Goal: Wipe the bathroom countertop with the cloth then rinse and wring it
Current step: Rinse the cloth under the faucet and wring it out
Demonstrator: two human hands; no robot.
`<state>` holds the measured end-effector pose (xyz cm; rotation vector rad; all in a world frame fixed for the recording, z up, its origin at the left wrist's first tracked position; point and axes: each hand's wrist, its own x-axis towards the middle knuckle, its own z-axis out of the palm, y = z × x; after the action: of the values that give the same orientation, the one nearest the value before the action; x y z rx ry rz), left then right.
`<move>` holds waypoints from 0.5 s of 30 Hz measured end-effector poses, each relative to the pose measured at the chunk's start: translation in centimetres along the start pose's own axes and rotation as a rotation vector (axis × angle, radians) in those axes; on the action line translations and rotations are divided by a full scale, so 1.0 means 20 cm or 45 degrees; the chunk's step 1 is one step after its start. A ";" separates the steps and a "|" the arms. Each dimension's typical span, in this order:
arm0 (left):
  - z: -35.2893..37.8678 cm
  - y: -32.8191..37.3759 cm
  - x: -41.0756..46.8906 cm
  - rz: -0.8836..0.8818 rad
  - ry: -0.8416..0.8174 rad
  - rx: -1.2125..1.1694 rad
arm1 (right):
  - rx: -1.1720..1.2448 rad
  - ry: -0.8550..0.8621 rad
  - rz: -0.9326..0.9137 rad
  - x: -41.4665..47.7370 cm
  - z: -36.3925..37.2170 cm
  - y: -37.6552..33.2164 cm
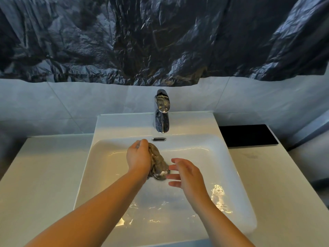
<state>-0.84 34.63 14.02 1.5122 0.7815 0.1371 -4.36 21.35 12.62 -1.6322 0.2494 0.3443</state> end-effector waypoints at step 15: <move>-0.14 0.00 -0.08 -0.403 -0.672 -0.257 | -0.218 0.112 -0.221 0.09 0.01 -0.07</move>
<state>-3.63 36.05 14.99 1.1409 0.5482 -0.3959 -2.22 21.70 13.27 -1.8266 0.1462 0.1654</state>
